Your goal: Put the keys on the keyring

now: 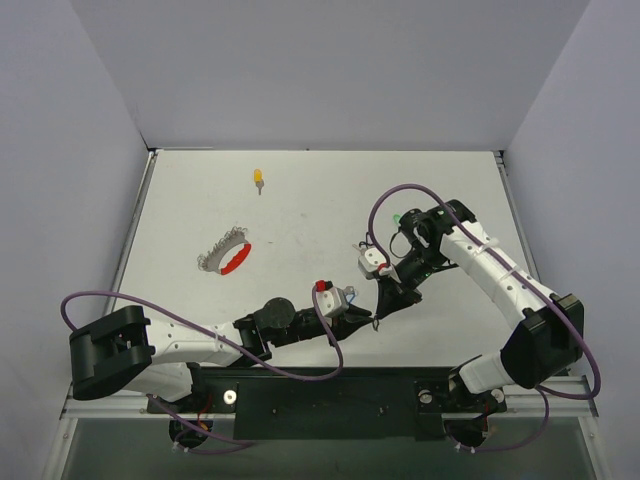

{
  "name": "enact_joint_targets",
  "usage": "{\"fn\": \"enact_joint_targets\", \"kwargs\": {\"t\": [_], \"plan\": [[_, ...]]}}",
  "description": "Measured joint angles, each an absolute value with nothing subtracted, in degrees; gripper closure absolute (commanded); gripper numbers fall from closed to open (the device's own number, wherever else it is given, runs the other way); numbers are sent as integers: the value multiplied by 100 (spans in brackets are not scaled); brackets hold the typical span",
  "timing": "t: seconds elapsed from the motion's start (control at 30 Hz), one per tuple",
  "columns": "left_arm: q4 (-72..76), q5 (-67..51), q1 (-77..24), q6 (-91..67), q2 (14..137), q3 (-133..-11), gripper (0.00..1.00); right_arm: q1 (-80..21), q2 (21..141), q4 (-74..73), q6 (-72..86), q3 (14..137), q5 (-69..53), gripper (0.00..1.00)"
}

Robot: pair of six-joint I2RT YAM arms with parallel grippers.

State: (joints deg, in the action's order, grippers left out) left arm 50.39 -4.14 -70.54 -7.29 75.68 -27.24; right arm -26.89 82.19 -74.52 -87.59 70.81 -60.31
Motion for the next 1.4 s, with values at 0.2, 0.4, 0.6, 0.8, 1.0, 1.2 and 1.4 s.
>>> {"fn": "enact_joint_targets", "kwargs": {"t": [0.2, 0.4, 0.6, 0.8, 1.0, 1.2, 1.4], "plan": [[5039, -432, -7054, -729, 7568, -2727, 74, -2628, 8219, -7452, -8737, 7081, -6031, 100], [5039, -482, -7054, -775, 7570, -2727, 74, -2628, 8219, -7450, -8709, 7081, -6034, 100], [5043, -497, -7054, -849, 7612, -2729, 74, -2628, 8219, -7446, -8705, 7081, -6036, 100], [5048, -499, -7054, -884, 7682, -2812, 74, -2633, 8228, -7424, -8702, 7070, -6036, 100], [5085, -502, -7054, -932, 7728, -2847, 75, -2633, 8230, -7402, -8698, 7070, -6038, 100], [5076, -499, -7054, -987, 7793, -2888, 81, -2633, 8230, -7395, -8680, 7065, -6042, 100], [5057, -491, -7054, -991, 7828, -2912, 85, -2633, 8230, -7393, -8659, 7046, -6038, 100]]}}
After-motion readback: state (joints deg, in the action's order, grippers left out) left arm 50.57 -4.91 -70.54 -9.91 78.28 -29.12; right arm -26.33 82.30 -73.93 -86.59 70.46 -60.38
